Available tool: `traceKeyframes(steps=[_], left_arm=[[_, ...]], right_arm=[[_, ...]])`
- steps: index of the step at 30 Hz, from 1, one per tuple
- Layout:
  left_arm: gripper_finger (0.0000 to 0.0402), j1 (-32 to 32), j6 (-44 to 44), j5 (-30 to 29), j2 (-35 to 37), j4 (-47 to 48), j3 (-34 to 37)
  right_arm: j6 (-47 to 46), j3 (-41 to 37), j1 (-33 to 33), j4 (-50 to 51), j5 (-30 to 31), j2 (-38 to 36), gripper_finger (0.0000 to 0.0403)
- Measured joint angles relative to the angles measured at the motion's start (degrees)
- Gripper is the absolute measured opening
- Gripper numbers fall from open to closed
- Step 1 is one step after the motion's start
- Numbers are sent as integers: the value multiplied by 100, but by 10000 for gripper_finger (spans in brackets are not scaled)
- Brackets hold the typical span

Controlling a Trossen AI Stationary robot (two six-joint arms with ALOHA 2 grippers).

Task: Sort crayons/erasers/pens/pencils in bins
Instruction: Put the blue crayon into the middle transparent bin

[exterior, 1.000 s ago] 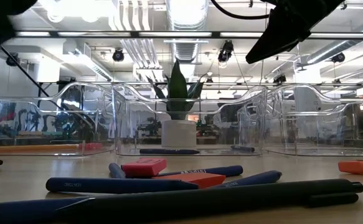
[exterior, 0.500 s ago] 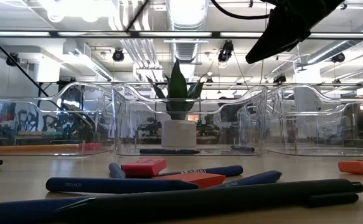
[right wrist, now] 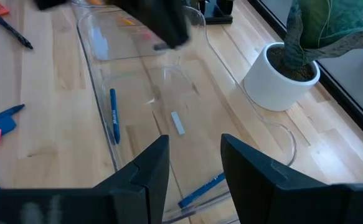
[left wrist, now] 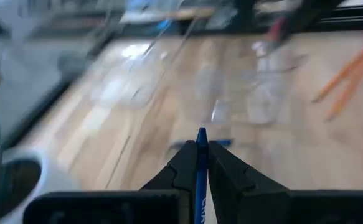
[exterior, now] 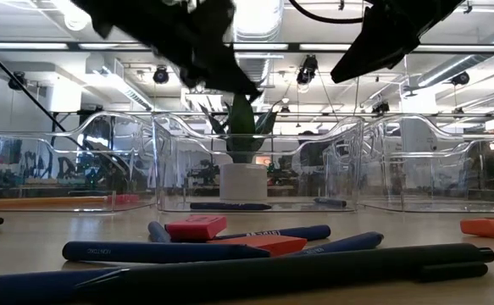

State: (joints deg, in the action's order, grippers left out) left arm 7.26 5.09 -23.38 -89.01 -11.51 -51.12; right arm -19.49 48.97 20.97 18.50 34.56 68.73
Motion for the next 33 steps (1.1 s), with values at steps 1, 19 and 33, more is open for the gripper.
traceKeyframes(steps=[1,19,33], left_arm=[[11,-129,169,143,0,2,89],[11,-579,871,1110,-435,-14,453],[11,-580,312,1247,-781,85,154]], right_arm=[[0,0,0,1,1,0,137],[0,0,0,4,1,0,137],[-2,2,1,-123,-4,0,137]])
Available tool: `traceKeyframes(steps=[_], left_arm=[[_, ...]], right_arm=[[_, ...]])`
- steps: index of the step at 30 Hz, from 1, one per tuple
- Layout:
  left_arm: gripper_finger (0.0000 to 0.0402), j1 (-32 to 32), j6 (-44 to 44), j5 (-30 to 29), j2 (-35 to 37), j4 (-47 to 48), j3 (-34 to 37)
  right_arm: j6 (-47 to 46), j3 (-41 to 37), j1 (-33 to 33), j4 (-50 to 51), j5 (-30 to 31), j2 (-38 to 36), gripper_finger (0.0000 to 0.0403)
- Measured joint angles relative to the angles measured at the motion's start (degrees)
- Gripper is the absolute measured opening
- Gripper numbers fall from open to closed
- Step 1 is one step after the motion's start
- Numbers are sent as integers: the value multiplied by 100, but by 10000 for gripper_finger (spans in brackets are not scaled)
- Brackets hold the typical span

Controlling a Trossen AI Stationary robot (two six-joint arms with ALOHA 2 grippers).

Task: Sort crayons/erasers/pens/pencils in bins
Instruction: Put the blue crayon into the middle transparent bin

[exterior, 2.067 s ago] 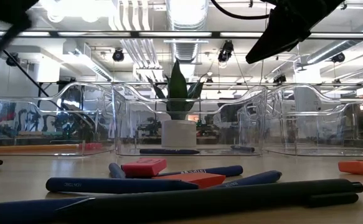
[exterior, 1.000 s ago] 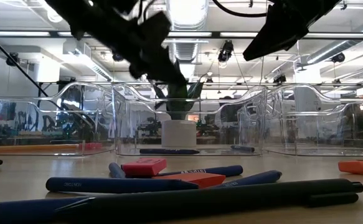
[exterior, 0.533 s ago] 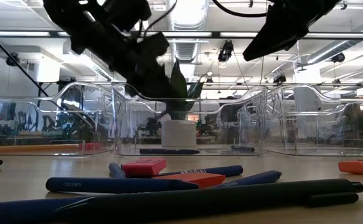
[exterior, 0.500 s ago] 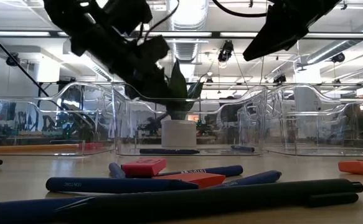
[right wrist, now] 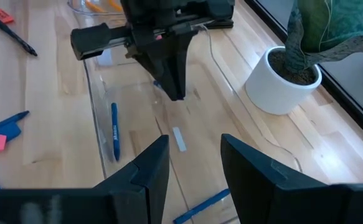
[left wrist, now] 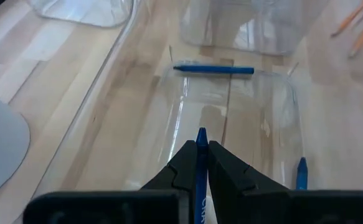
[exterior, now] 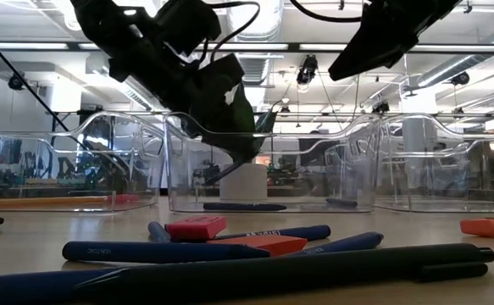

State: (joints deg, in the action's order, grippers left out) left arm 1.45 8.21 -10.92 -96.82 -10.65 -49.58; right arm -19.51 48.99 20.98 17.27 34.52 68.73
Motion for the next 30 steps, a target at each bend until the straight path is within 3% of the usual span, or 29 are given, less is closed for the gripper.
traceKeyframes(steps=[10,22,30], left_arm=[[13,-13,6,-7,3,365,13],[78,-24,1,-8,8,255,-107],[84,198,-1032,-2,540,-241,-187]], right_arm=[[1,0,-1,-3,0,0,137],[0,0,-1,-4,0,0,137],[0,0,-1,-5,0,0,137]])
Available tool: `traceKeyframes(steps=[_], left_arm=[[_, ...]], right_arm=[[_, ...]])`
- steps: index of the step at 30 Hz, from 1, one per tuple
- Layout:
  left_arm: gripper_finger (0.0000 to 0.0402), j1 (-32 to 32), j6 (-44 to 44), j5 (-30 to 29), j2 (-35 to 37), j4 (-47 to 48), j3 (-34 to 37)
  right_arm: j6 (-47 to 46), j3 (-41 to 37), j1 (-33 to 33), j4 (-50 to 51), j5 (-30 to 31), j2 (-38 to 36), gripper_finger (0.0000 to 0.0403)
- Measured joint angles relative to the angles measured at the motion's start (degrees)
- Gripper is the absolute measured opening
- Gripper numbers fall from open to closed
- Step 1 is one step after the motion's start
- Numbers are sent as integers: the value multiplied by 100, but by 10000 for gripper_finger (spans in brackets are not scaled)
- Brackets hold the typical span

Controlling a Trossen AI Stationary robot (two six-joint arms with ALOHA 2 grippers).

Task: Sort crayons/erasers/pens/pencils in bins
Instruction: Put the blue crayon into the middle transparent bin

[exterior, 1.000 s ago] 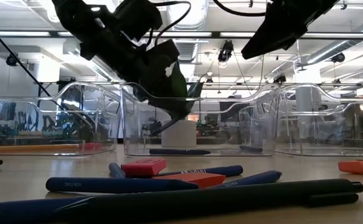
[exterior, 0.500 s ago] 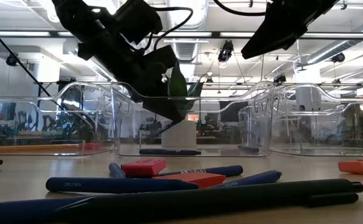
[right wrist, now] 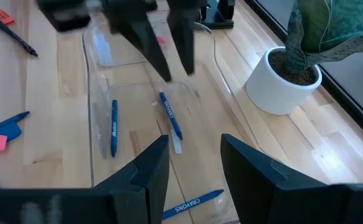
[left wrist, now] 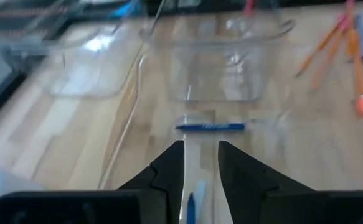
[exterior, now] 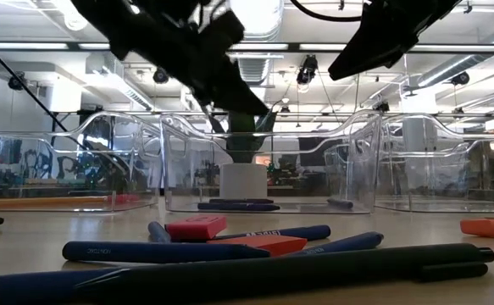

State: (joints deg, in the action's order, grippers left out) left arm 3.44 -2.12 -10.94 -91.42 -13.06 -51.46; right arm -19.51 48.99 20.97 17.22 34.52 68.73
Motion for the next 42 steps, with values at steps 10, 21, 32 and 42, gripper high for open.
traceKeyframes(steps=[10,21,32,42], left_arm=[[85,1303,-541,-847,788,774,31],[85,3488,3372,-1637,921,3250,-280],[85,4833,7397,-446,298,5091,-1480],[85,5024,10411,1732,-677,4973,-1879]], right_arm=[[0,0,0,2,0,0,137],[1,-2,0,-1,0,0,137],[0,-2,2,-1,0,0,137],[0,-2,0,-1,0,0,137]])
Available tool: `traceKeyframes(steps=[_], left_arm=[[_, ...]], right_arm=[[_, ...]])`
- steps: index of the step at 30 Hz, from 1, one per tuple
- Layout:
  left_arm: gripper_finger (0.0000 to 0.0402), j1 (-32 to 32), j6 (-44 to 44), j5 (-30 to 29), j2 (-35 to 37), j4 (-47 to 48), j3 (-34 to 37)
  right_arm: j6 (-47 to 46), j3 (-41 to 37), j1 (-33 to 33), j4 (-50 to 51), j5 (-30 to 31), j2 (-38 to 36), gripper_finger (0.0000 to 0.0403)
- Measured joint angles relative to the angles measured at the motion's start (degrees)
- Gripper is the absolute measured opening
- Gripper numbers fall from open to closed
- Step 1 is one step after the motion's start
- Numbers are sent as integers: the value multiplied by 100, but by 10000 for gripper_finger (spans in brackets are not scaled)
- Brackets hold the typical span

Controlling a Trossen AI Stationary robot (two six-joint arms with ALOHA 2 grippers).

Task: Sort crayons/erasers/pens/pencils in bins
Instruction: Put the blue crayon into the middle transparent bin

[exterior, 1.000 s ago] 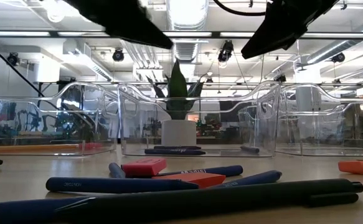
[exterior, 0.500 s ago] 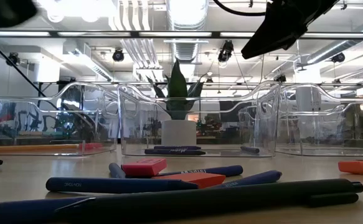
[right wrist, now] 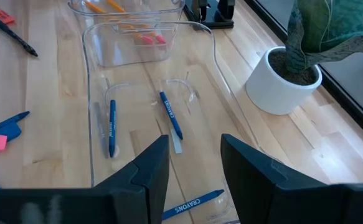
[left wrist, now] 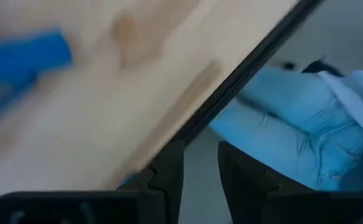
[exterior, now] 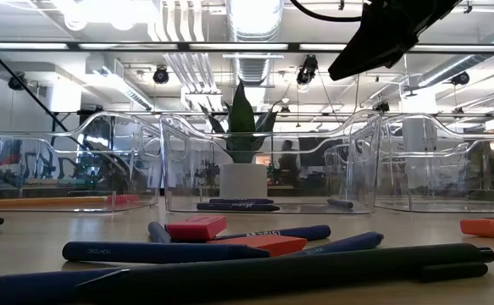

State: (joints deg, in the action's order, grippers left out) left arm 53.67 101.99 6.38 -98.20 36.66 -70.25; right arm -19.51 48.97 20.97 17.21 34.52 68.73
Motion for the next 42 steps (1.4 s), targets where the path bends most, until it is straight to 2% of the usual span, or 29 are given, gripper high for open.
traceKeyframes(steps=[3,6,13,21,42], left_arm=[[85,33,427,604,-361,-26,-227],[85,110,530,962,-629,-28,-411],[85,371,567,991,-899,301,-473],[85,382,574,1150,-948,640,-464],[85,382,721,1287,-950,365,-111]], right_arm=[[0,0,0,0,-2,0,137],[0,0,2,0,0,0,137],[0,0,1,0,-1,0,137],[0,0,1,0,-1,0,137],[0,0,1,-1,-2,0,137]])
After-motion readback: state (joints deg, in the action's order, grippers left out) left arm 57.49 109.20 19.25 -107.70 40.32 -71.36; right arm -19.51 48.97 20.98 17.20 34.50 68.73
